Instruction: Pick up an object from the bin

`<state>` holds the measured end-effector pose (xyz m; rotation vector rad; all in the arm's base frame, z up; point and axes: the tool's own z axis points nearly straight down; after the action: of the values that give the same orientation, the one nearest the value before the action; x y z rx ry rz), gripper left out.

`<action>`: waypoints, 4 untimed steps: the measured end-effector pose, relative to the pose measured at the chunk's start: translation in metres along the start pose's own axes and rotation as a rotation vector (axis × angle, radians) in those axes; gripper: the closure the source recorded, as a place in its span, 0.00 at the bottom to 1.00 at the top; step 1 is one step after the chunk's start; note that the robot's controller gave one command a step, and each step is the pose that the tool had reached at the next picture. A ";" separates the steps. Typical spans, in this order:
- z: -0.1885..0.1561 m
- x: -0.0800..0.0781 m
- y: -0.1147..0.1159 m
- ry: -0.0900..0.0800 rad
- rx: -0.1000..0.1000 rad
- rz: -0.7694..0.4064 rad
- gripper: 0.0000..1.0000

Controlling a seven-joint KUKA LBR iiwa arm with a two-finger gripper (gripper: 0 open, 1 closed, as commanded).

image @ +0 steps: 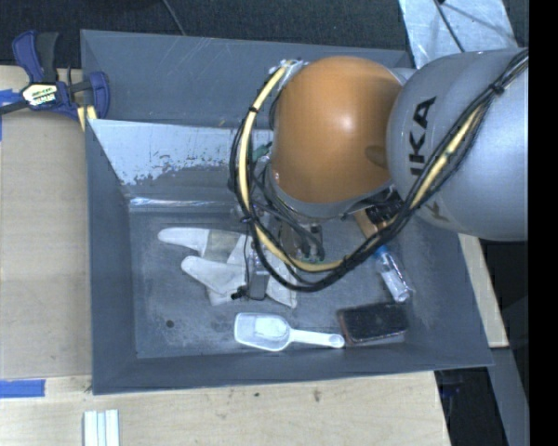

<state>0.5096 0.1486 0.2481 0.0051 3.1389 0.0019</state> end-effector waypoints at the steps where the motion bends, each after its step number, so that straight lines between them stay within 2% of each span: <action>1: 0.000 0.000 0.000 0.000 0.000 0.000 0.00; 2: 0.001 -0.001 0.000 0.000 0.000 0.001 0.00; 3: 0.042 -0.021 -0.035 0.004 0.001 -0.056 0.00; 4: 0.070 -0.036 -0.033 -0.002 0.002 -0.219 0.00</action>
Offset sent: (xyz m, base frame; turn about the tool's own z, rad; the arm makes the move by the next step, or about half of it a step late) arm 0.0348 -0.0388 -0.1063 0.0871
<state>0.5458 0.1160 0.1783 -0.3380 3.1187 -0.0017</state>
